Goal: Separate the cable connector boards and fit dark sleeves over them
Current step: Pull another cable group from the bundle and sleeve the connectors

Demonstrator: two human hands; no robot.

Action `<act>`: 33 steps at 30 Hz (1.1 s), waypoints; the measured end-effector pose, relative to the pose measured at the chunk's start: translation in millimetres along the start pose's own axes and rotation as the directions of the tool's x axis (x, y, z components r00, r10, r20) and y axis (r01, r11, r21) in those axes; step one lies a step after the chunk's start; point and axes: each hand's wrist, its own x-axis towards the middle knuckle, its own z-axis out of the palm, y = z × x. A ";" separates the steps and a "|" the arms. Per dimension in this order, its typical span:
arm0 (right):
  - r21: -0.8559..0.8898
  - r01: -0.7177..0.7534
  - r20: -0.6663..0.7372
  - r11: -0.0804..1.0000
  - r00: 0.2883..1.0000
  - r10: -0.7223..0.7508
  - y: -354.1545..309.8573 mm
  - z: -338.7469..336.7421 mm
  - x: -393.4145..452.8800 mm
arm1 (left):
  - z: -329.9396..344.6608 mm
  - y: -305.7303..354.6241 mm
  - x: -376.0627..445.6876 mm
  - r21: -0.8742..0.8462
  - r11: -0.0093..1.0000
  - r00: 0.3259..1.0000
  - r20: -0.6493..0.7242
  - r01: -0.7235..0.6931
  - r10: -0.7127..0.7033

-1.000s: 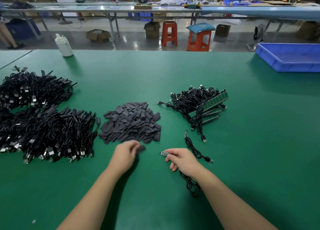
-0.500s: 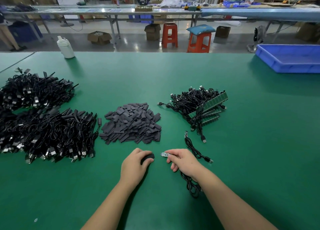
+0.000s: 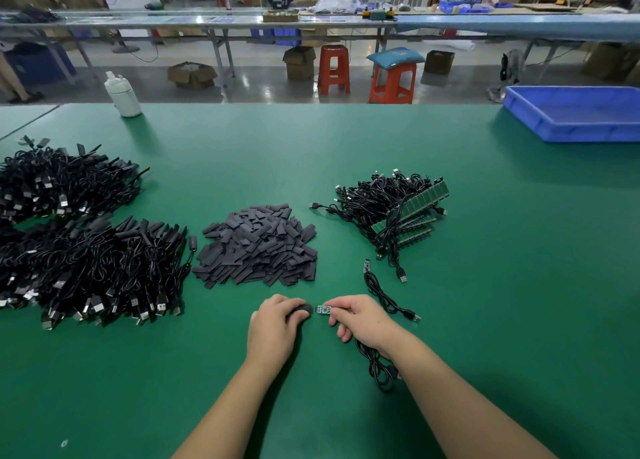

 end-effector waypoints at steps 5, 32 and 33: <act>0.011 0.006 -0.031 1.000 1.000 -0.006 1.1 1.4 1.3 | 5.5 3.4 -3.7 -0.101 0.994 0.998 -0.039 -0.052 0.048; 0.004 -0.024 0.036 1.000 0.999 0.023 0.4 -1.3 1.3 | 4.2 4.7 -12.1 -0.027 0.972 0.968 -0.096 -0.234 0.230; 0.006 -0.025 0.038 1.000 0.999 0.025 0.0 -1.1 1.0 | 4.8 5.2 -13.0 -0.011 0.970 0.966 -0.096 -0.242 0.239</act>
